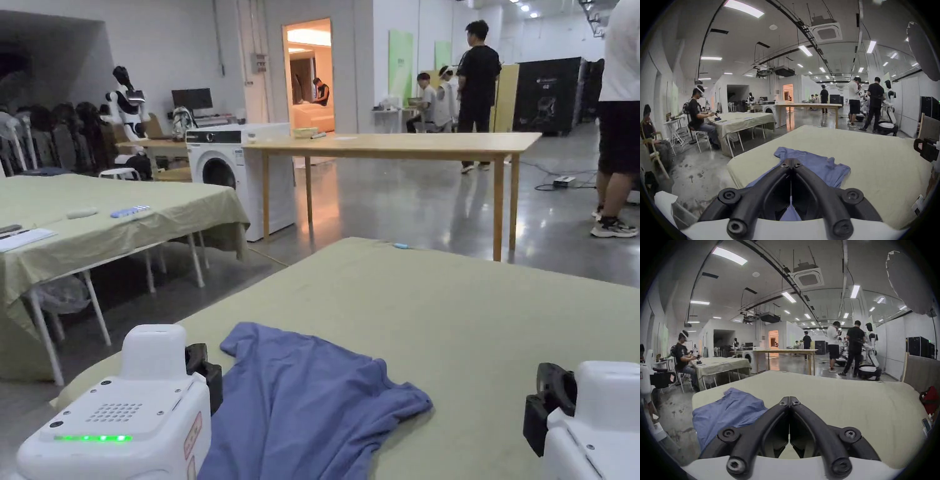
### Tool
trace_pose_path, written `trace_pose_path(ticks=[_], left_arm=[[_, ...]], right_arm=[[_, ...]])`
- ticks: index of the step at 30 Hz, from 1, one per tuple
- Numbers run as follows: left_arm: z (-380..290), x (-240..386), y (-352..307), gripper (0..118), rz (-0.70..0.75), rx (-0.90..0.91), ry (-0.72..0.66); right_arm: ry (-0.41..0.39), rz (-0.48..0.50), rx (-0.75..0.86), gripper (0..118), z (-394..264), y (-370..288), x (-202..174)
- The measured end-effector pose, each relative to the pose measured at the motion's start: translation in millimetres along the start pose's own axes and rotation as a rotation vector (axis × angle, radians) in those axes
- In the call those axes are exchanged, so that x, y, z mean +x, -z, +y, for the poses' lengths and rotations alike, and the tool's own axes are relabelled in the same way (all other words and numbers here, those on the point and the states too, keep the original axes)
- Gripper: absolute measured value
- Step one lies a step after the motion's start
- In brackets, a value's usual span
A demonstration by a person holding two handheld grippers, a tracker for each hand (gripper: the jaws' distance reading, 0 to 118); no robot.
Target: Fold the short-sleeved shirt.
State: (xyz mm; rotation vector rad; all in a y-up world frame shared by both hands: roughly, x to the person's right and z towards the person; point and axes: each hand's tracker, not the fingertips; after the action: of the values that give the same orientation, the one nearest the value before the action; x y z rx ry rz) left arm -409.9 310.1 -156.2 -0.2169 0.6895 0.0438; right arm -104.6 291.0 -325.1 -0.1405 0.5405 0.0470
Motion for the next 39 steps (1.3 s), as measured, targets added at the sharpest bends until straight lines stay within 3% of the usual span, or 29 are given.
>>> trace_pose_path(ticks=[9, 22, 23, 24, 26, 28, 29, 34, 38, 39], left_arm=[[-9.5, 16.1, 46.6, 0, -0.073, -0.088, 0.004], [-57.5, 88.8, 230.2, 0, -0.353, -0.542, 0.020], [-60.6, 92.1, 240.8, 5, -0.378, -0.584, 0.025], [-64.2, 94.6, 248.9, 25, -0.381, -0.623, 0.030], [-71.1, 100.9, 260.1, 118, -0.403, -0.661, 0.083], [-82.9, 98.1, 266.9, 115, -0.405, -0.764, 0.123], [-82.4, 98.8, 273.2, 116, -0.388, -0.662, 0.164], [-118.5, 103.8, 287.4, 114, -0.323, -0.828, 0.155], [-119.0, 100.7, 279.3, 76, -0.281, -0.770, 0.180], [-115.7, 100.6, 275.8, 62, -0.290, -0.764, 0.186]], right_arm=[[-0.002, -0.005, -0.032, 0, -6.5, 1.2, 4.9], [0.000, -0.035, -0.136, 0, -46.2, 16.9, 22.8], [0.001, -0.033, -0.147, 0, -47.7, 18.2, 24.6], [0.003, -0.034, -0.153, 0, -49.2, 19.3, 26.1], [0.005, -0.035, -0.160, 0, -52.2, 20.9, 28.8], [0.008, -0.041, -0.168, 0, -54.5, 22.6, 31.0], [0.010, -0.044, -0.174, 0, -56.0, 22.9, 32.6], [0.019, -0.058, -0.199, 0, -62.3, 18.3, 40.0], [0.009, -0.081, -0.208, 0, -63.4, 6.3, 49.8], [0.005, -0.088, -0.211, 0, -63.4, 3.2, 53.1]])
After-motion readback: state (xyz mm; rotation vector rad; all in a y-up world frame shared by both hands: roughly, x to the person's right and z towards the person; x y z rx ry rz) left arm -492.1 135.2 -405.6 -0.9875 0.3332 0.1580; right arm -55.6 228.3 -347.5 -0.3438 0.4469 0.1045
